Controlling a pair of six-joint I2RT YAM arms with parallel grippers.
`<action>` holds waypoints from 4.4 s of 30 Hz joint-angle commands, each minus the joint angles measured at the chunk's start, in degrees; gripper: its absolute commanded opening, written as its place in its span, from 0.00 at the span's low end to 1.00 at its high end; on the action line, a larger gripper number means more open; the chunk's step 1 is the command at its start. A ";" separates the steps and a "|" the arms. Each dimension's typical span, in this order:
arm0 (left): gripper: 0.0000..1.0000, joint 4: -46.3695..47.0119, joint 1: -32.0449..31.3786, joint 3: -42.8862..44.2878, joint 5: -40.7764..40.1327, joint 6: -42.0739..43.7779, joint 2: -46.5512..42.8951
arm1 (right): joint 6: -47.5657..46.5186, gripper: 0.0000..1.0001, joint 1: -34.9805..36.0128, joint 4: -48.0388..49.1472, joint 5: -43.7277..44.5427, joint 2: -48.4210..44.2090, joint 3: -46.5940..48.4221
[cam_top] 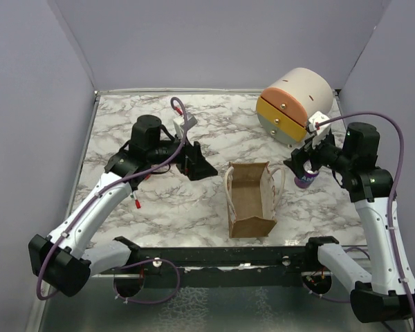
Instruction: Place the beverage into the canvas bag
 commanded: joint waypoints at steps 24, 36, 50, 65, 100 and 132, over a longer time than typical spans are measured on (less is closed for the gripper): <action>0.18 5.54 -8.63 4.37 2.58 0.14 10.84 | -7.17 0.17 -0.17 -5.68 -29.88 6.98 -3.34; 0.00 -4.89 -0.73 15.89 -11.23 6.64 17.39 | 5.30 0.01 0.84 16.47 -28.93 18.73 1.89; 0.47 -7.82 0.13 15.89 -18.26 10.41 19.94 | 4.60 0.69 2.55 9.59 -17.55 20.67 6.50; 1.00 -12.34 5.23 20.02 -18.65 19.16 8.41 | 6.62 1.00 -2.62 3.20 16.06 7.18 2.83; 1.00 -9.62 14.06 12.21 -12.77 16.04 -0.33 | -4.85 0.46 -13.18 -2.45 6.03 26.28 -3.88; 1.00 -8.08 14.15 11.03 -20.24 20.26 3.45 | 3.89 0.10 13.04 -13.80 -9.25 32.75 45.89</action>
